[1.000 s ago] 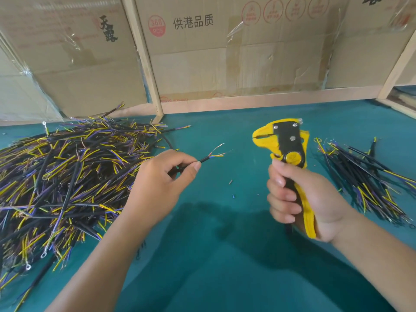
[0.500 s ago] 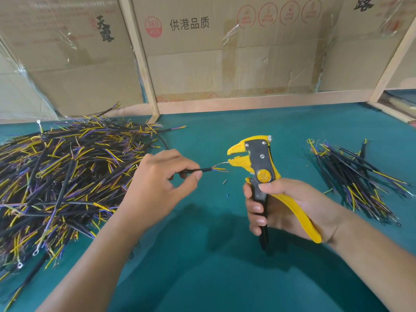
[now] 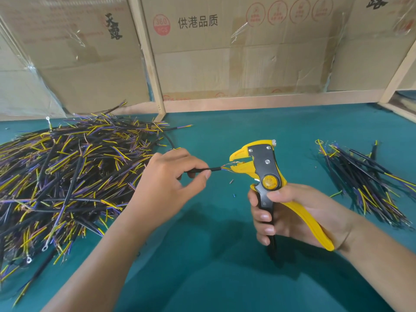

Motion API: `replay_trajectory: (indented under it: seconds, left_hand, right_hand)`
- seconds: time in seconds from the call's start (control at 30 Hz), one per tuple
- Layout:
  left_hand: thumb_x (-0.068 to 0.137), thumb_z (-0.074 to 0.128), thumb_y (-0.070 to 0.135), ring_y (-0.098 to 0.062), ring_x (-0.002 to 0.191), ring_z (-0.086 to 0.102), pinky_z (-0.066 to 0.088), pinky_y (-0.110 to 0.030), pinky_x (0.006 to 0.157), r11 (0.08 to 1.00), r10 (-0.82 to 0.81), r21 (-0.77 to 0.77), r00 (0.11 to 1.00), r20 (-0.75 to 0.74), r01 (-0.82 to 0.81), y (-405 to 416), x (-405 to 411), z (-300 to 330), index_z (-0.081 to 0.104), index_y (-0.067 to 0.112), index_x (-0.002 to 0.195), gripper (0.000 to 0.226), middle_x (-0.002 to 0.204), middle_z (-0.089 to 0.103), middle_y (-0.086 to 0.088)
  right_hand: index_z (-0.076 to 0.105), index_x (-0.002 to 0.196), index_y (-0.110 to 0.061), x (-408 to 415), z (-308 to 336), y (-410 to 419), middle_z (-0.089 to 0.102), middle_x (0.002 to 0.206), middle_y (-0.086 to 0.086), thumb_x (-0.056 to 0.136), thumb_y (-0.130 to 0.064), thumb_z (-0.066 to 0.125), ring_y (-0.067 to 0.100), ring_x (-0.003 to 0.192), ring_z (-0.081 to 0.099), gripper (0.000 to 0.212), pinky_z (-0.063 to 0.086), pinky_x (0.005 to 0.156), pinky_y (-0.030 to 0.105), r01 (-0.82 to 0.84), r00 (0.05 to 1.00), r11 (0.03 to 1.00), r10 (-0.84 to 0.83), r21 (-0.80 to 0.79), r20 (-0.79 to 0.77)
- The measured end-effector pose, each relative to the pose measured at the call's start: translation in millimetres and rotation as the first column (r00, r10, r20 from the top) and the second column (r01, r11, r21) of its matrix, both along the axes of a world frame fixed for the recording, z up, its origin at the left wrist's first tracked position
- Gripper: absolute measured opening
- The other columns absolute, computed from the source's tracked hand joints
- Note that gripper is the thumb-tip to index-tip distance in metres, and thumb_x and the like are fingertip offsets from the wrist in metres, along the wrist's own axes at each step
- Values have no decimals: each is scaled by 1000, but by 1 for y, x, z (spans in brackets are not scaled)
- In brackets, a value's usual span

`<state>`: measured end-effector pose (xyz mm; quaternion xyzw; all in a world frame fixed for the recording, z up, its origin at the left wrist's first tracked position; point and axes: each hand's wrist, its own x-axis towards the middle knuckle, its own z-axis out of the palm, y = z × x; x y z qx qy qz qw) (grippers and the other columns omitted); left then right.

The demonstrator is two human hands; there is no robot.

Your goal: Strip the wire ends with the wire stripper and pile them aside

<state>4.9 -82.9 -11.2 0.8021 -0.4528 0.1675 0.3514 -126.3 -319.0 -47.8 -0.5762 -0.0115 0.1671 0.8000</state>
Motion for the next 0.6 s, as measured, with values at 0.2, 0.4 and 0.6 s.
replay_trajectory:
  seconds: [0.2,0.4,0.6]
  left_hand:
    - [89,64,29,-14,69,51,44,-43,68,1000,6,4,1000,-25,-6,-2,-2,0,73,21,82,14,72,57,9]
    - [89,64,28,-10,69,51,44,-43,67,1000,1,10,1000,1,-1,-2,-3,-1,74,21,82,14,72,57,10]
    - [89,65,27,-12,68,51,44,-42,67,1000,-9,14,1000,15,9,-2,-2,0,74,20,83,13,72,57,10]
  right_hand:
    - [67,105,-5,-2,0,2,67,101,17,101,-33,52,32,90,65,32,54,83,45,18,1000,999,-18,-31,12]
    - [68,98,-5,-2,0,5,67,96,17,101,-33,52,31,84,65,32,55,79,44,43,999,997,-43,-65,0]
    - [63,90,-6,1,7,9,52,73,12,94,-37,64,25,60,53,31,49,63,39,-17,1000,998,19,56,-25]
